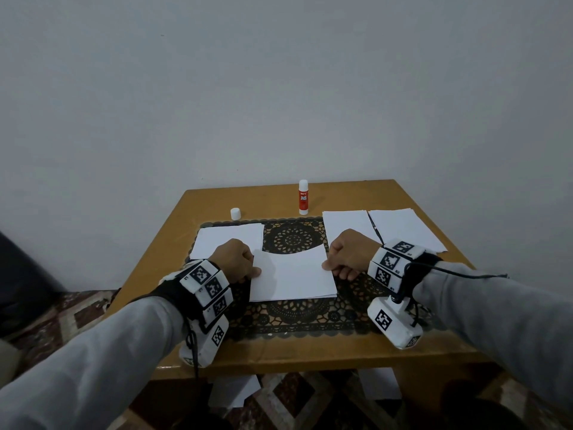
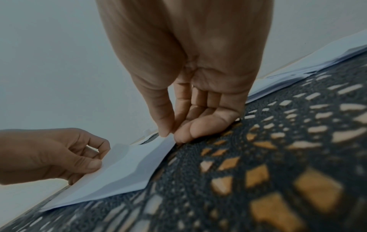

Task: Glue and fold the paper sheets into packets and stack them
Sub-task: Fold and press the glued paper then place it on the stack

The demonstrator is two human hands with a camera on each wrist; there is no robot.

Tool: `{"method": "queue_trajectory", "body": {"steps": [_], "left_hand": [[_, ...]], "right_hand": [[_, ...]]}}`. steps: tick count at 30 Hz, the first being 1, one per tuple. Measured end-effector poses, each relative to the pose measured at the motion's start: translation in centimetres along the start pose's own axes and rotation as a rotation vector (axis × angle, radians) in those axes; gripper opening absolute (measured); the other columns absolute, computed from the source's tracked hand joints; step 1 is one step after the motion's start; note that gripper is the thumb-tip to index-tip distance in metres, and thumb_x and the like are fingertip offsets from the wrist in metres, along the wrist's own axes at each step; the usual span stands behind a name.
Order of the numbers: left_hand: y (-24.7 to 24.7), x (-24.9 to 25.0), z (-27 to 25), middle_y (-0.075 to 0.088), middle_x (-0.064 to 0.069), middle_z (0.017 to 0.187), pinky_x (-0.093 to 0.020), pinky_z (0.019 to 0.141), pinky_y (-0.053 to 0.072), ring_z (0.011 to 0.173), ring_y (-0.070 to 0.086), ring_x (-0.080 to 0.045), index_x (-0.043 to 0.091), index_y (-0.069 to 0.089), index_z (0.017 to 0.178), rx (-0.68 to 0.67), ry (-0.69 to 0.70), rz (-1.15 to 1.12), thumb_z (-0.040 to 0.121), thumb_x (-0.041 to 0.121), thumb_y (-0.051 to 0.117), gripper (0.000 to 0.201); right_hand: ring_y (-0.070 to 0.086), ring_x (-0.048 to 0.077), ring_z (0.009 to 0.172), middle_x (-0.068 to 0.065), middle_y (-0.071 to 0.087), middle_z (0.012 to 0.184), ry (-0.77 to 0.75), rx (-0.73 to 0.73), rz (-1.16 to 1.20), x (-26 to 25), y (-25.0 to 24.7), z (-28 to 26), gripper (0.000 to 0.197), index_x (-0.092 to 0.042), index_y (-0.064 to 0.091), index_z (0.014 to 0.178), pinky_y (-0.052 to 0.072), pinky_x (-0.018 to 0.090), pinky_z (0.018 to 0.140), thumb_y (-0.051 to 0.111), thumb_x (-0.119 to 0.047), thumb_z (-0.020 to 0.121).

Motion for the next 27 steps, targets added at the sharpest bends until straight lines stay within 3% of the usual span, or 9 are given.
{"method": "queue_trajectory", "body": {"steps": [3, 9, 14, 16, 19, 21, 23, 24, 27], "left_hand": [[0.0, 0.1, 0.1, 0.062, -0.004, 0.077, -0.025, 0.065, 0.048, 0.061, 0.057, -0.014, 0.010, 0.062, 0.076, 0.005, -0.004, 0.001, 0.081, 0.018, 0.075, 0.015], [0.1, 0.3, 0.1, 0.065, -0.007, 0.090, -0.030, 0.073, 0.052, 0.072, 0.059, -0.018, 0.007, 0.065, 0.082, 0.013, 0.011, 0.041, 0.079, 0.018, 0.076, 0.016], [0.6, 0.8, -0.2, 0.059, -0.010, 0.112, -0.035, 0.082, 0.049, 0.099, 0.057, -0.026, 0.009, 0.044, 0.118, 0.040, 0.081, 0.270, 0.081, 0.028, 0.072, 0.050], [1.0, 1.4, -0.6, 0.055, -0.010, 0.120, -0.037, 0.087, 0.050, 0.106, 0.055, -0.027, 0.017, 0.037, 0.130, 0.032, 0.199, 0.377, 0.081, 0.030, 0.071, 0.061], [2.0, 2.7, -1.7, 0.045, -0.004, 0.129, -0.038, 0.099, 0.043, 0.118, 0.044, -0.024, 0.029, 0.046, 0.133, -0.027, 0.421, 0.531, 0.082, 0.034, 0.071, 0.057], [2.5, 3.1, -2.3, 0.045, -0.003, 0.132, -0.037, 0.101, 0.039, 0.120, 0.041, -0.023, 0.030, 0.046, 0.136, -0.094, 0.509, 0.595, 0.084, 0.035, 0.068, 0.056], [2.4, 3.0, -2.3, 0.046, -0.003, 0.135, -0.036, 0.104, 0.037, 0.122, 0.042, -0.022, 0.027, 0.044, 0.139, -0.132, 0.529, 0.620, 0.086, 0.038, 0.066, 0.059], [2.1, 2.7, -2.3, 0.046, -0.003, 0.137, -0.035, 0.106, 0.036, 0.124, 0.042, -0.021, 0.025, 0.043, 0.141, -0.143, 0.519, 0.628, 0.086, 0.039, 0.065, 0.061], [1.5, 1.8, -2.2, 0.042, -0.003, 0.143, -0.035, 0.109, 0.033, 0.128, 0.039, -0.021, 0.023, 0.040, 0.143, -0.149, 0.486, 0.632, 0.087, 0.041, 0.063, 0.063]], "right_hand": [[0.057, 0.021, 0.066, 0.014, 0.063, 0.080, -0.026, 0.011, -0.006, 0.0, 0.0, -0.3, 0.017, -0.005, 0.058, 0.074, 0.051, 0.028, 0.062, 0.067, -0.011, 0.088], [0.061, 0.021, 0.066, 0.012, 0.066, 0.074, -0.078, 0.093, -0.174, -0.1, 0.2, 0.0, 0.017, -0.004, 0.061, 0.074, 0.057, 0.033, 0.071, 0.071, -0.014, 0.084], [0.051, 0.015, 0.055, 0.003, 0.056, 0.065, -0.117, 0.153, -0.489, -0.8, 0.6, 0.2, 0.031, -0.010, 0.048, 0.068, 0.045, 0.025, 0.058, 0.072, -0.023, 0.083], [0.052, 0.018, 0.071, 0.004, 0.056, 0.083, -0.168, 0.237, -0.629, -1.1, 0.9, -0.3, 0.024, -0.012, 0.049, 0.083, 0.041, 0.026, 0.059, 0.068, -0.026, 0.085], [0.051, 0.027, 0.107, 0.010, 0.053, 0.118, -0.373, 0.293, -0.808, -1.8, 2.5, -1.9, 0.029, -0.010, 0.049, 0.114, 0.047, 0.036, 0.082, 0.056, -0.026, 0.091], [0.042, 0.028, 0.126, 0.011, 0.044, 0.136, -0.472, 0.103, -0.828, -2.0, 4.2, -3.1, 0.053, -0.011, 0.041, 0.135, 0.042, 0.043, 0.101, 0.052, -0.042, 0.094], [0.014, 0.030, 0.146, 0.012, 0.012, 0.159, -0.429, -0.152, -0.893, -1.3, 5.8, -4.0, 0.083, -0.010, 0.011, 0.153, 0.024, 0.045, 0.117, 0.041, -0.059, 0.093], [-0.001, 0.028, 0.149, 0.011, -0.006, 0.161, -0.399, -0.215, -0.954, -0.8, 6.1, -4.2, 0.091, -0.009, -0.003, 0.153, 0.014, 0.043, 0.120, 0.035, -0.065, 0.092], [-0.014, 0.027, 0.148, 0.013, -0.020, 0.158, -0.284, -0.189, -0.988, 0.6, 5.1, -3.6, 0.097, -0.005, -0.014, 0.151, 0.005, 0.043, 0.121, 0.025, -0.071, 0.091]]}}
Point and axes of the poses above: each hand's wrist, its own z-axis towards the middle knuckle, its own y-axis out of the palm, x = y × z, the point moved 2 cm from there along z, towards the middle knuckle
